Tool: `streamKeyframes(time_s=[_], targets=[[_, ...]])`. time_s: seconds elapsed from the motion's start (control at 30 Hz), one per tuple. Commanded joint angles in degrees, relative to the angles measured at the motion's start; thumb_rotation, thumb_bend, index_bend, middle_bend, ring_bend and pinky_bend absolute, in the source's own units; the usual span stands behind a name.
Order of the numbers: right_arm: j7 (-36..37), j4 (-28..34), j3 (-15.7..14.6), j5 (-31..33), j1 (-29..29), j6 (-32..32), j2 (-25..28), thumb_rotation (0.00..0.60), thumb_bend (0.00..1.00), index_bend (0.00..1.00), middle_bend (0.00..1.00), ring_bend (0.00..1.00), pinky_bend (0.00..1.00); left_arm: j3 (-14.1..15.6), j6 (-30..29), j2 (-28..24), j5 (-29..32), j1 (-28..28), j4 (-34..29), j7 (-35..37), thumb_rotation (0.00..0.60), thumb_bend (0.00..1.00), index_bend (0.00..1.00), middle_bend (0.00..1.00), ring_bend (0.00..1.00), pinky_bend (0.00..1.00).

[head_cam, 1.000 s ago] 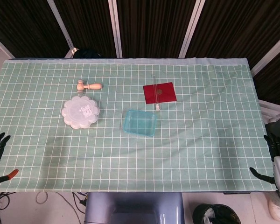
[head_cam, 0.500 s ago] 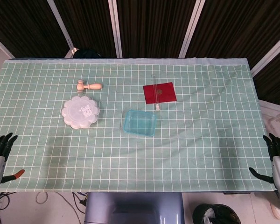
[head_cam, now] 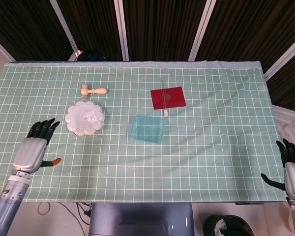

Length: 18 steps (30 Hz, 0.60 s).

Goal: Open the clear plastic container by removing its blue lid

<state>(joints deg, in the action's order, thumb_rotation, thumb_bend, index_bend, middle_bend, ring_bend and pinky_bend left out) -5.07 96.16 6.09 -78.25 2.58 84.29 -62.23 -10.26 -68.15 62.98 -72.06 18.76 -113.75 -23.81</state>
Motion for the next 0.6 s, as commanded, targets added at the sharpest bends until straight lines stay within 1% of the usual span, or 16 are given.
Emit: streamKeyframes(time_s=[0.03, 0.23, 0.3, 0.4, 0.6], targets=[[0.07, 0.0, 0.21, 0.52, 0.09, -0.28, -0.11, 0.6, 0.26, 0.0, 0.0, 0.0, 0.0, -5.21, 6.4, 4.78, 13.53, 9.75, -2.8, -11.91, 0.6, 0.0, 0.0, 0.0, 0.0, 0.03], [0.18, 0.15, 0.79, 1.96, 0.42, -1.04, -0.44, 0.6, 0.26, 0.0, 0.0, 0.0, 0.0, -8.22, 7.89, 12.04, 28.2, 20.53, -0.28, -22.93, 0.6, 0.0, 0.0, 0.0, 0.0, 0.03], [0.32, 0.26, 0.94, 2.54, 0.56, -1.49, -0.53, 0.6, 0.26, 0.0, 0.0, 0.0, 0.0, -9.01, 7.84, 15.25, 33.86, 25.04, 1.83, -26.83, 0.6, 0.0, 0.0, 0.0, 0.0, 0.03], [0.64, 0.69, 1.14, 3.64, 0.71, -2.34, -0.47, 0.6, 0.26, 0.0, 0.0, 0.0, 0.0, -9.83, 7.07, 19.48, 40.41, 30.7, 5.06, -31.29, 0.6, 0.0, 0.0, 0.0, 0.0, 0.03], [0.96, 1.01, 1.54, 4.86, 0.95, -3.11, -0.25, 0.6, 0.26, 0.0, 0.0, 0.0, 0.0, -10.92, 5.23, 26.63, 50.69, 39.45, 11.25, -35.88, 0.6, 0.0, 0.0, 0.0, 0.0, 0.03]])
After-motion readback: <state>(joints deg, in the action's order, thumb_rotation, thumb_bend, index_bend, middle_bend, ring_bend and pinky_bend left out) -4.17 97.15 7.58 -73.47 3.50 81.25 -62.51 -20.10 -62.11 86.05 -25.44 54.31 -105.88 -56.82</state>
